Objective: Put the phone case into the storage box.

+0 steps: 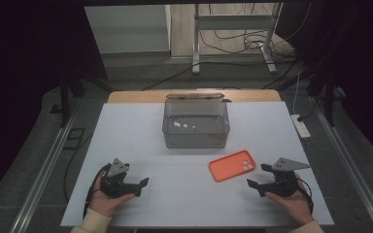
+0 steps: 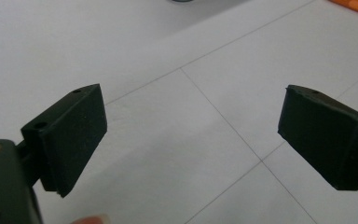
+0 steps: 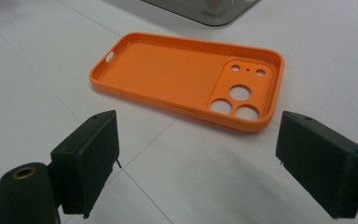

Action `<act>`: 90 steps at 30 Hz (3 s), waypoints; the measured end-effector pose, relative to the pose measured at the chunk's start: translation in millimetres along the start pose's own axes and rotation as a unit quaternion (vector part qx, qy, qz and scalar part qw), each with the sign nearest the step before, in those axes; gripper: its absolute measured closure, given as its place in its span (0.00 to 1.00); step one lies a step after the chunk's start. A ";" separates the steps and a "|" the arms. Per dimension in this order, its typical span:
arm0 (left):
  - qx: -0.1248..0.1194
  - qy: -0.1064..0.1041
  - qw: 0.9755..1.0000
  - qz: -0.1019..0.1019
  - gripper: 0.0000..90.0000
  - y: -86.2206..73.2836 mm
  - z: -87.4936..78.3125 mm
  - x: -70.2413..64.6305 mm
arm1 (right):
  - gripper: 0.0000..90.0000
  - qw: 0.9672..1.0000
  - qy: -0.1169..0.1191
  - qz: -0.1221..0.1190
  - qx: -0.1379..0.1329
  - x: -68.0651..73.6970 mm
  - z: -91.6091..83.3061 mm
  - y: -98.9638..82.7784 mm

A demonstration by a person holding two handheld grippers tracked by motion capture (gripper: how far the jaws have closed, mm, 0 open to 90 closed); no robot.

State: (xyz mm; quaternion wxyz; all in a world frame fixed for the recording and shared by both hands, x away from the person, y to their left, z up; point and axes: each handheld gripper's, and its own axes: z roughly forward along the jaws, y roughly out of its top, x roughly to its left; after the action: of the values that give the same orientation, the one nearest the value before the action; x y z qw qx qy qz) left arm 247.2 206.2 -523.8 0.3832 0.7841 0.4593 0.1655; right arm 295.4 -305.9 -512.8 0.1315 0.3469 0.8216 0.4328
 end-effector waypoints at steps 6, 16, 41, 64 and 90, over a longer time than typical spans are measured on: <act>0.000 -0.005 1.000 0.000 0.10 -0.8 -1.2 -1.0 | 0.16 1.000 0.003 0.002 0.004 -0.4 -0.4 -0.9; 0.002 -0.012 1.000 0.000 0.11 -6.6 -5.1 -3.7 | 0.16 1.000 0.003 -0.009 0.001 1.1 3.1 6.0; 0.010 -0.002 1.000 0.002 0.12 -9.3 -5.3 -0.7 | 0.20 1.000 0.010 -0.026 -0.010 2.8 2.1 7.2; 0.008 0.000 1.000 0.013 0.13 -5.8 -7.2 -6.4 | 0.21 0.999 0.016 -0.039 -0.006 7.1 -2.6 13.0; 0.003 0.009 1.000 0.025 0.13 -5.8 -8.7 -8.1 | 0.23 0.995 0.044 -0.085 0.013 4.4 -10.6 41.8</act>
State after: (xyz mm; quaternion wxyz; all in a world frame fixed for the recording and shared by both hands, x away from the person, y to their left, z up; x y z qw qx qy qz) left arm 234.2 204.8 -521.8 0.3724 0.7949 0.4438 0.1805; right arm 305.7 -293.4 -472.6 0.1273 0.2583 0.8585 0.4243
